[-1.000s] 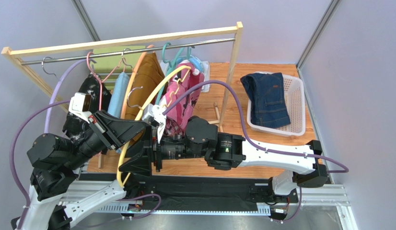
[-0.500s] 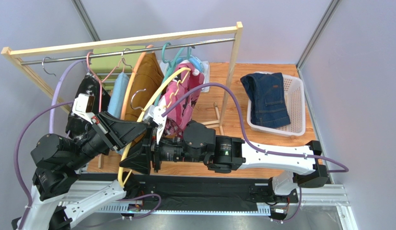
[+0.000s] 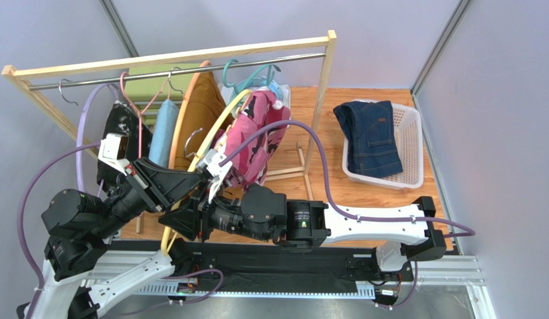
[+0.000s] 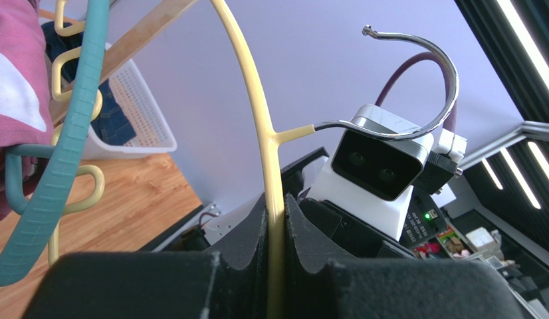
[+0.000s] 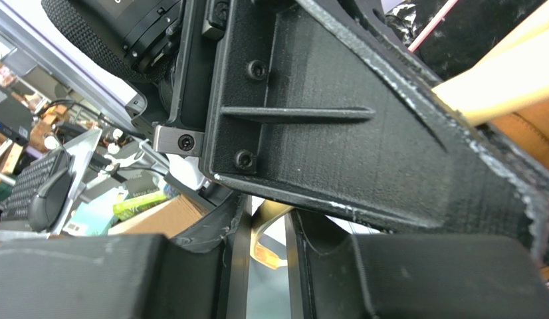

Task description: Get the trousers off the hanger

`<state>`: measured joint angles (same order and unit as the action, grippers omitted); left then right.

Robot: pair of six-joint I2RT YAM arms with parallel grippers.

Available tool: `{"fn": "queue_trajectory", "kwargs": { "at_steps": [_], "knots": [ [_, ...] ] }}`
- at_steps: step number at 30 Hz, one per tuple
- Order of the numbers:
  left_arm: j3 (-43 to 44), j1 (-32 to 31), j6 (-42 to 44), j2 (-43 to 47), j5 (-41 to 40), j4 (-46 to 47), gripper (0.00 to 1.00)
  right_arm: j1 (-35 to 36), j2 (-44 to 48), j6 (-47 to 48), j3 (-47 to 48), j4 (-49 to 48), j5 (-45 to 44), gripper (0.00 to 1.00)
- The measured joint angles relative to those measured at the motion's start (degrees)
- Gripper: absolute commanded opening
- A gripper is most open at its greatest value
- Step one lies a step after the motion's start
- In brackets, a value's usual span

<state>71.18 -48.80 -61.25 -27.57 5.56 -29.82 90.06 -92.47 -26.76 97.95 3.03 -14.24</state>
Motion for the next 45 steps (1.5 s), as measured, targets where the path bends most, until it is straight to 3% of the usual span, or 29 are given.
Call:
{"fn": "queue_trajectory", "kwargs": {
  "at_steps": [4,5,6,9,11,15,23,32,38,43,45],
  "knots": [
    [0.0,-0.2,0.0,0.1,1.1,-0.2,0.06,1.0,0.4,-1.1,-1.3,-1.3,-2.2,0.0],
    [0.0,-0.2,0.0,0.0,1.4,-0.4,0.12,1.2,0.8,-1.6,-2.2,-2.0,-2.4,0.0],
    [0.0,-0.2,-0.1,0.0,1.7,-0.8,0.27,1.4,1.3,-2.2,-3.3,-2.6,-2.6,0.0],
    [-0.7,-0.2,-0.9,0.0,2.6,-1.1,0.55,2.1,3.1,-3.5,-6.0,-1.8,-4.0,0.0],
    [-0.9,-0.4,-1.8,0.6,3.8,-0.9,0.67,2.4,4.6,-4.6,-8.3,0.5,-4.6,0.0],
    [-1.2,-0.5,-2.6,2.4,6.0,-0.5,0.78,3.5,7.3,-8.1,-11.4,5.8,-4.7,0.0],
    [-1.8,-0.6,-2.1,5.2,10.0,0.4,0.79,5.9,15.3,-16.5,-17.1,12.4,-1.9,0.0],
    [0.0,-0.6,3.4,7.0,10.4,-6.4,0.74,5.1,25.1,-24.9,-25.3,18.3,6.8,0.0],
    [0.0,-0.6,8.9,6.1,14.4,-9.2,0.7,-1.0,27.8,-26.2,-26.1,19.8,13.0,0.0],
    [0.0,-0.6,13.5,2.8,16.7,-12.3,0.68,-10.1,27.8,-26.3,-25.1,20.0,20.4,0.0],
    [0.0,-0.6,15.0,1.9,16.9,-13.1,0.61,-14.1,27.0,-26.4,-23.4,20.3,23.0,0.0]
  ]
}}
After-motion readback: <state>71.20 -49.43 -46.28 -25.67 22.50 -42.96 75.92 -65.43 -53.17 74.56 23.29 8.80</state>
